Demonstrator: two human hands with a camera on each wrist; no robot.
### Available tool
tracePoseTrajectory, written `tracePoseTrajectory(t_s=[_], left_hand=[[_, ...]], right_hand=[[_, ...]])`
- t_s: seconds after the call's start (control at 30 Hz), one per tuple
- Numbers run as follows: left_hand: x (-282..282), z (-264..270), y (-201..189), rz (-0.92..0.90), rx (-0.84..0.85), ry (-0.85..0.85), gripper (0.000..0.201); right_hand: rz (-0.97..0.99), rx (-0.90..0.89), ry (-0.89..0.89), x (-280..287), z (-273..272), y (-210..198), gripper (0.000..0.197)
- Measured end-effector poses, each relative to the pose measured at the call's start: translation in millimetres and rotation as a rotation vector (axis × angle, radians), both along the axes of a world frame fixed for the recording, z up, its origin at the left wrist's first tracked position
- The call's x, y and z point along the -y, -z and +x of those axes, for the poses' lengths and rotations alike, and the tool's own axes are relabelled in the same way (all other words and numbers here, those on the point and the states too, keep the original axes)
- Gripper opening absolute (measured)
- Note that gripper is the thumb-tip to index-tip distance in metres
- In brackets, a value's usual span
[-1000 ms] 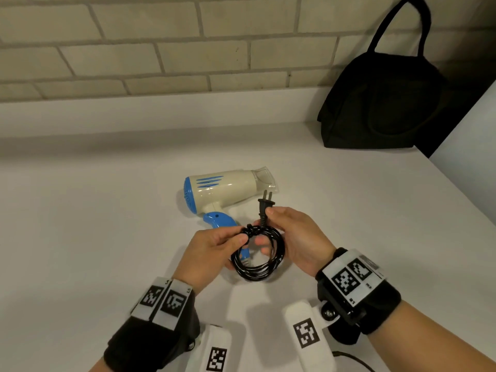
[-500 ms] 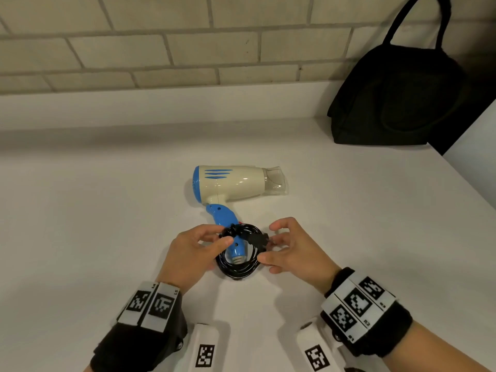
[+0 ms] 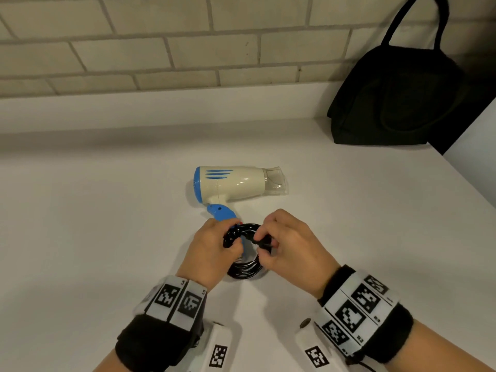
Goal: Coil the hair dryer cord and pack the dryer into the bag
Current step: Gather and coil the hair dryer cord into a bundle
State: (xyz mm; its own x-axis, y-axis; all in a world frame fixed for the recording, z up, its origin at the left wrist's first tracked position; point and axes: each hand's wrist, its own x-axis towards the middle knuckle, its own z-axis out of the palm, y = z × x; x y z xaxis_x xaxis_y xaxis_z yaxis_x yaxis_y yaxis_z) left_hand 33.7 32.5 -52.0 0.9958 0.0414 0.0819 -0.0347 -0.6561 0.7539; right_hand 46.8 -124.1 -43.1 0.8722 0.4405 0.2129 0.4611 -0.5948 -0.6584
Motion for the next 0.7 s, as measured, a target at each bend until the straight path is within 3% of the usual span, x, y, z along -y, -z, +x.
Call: tracePoseTrajectory(t_s=[0.1, 0.2, 0.33, 0.43, 0.6, 0.7], left_hand=[[4, 0, 1, -0.046, 0.003, 0.033, 0.046], [5, -1, 2, -0.121, -0.035, 0.158, 0.056], [6, -3, -2, -0.122, 0.018, 0.314, 0.039], [8, 0, -4, -0.142, 0.058, 0.265, 0.021], [16, 3, -1, -0.221, -0.048, 0.074, 0.018], [23, 0, -1, -0.151, -0.071, 0.112, 0.014]], right_hand=[[-0.006, 0.101, -0.051, -1, -4, -11, 0.016], [-0.013, 0.057, -0.027, 4, -3, -18, 0.014], [0.074, -0.071, 0.059, 13, 2, -16, 0.013], [0.151, -0.050, 0.061, 15, 3, -12, 0.012], [-0.092, 0.332, -0.273, 9, -13, -20, 0.014], [-0.069, 0.370, -0.437, 10, -11, -25, 0.015]])
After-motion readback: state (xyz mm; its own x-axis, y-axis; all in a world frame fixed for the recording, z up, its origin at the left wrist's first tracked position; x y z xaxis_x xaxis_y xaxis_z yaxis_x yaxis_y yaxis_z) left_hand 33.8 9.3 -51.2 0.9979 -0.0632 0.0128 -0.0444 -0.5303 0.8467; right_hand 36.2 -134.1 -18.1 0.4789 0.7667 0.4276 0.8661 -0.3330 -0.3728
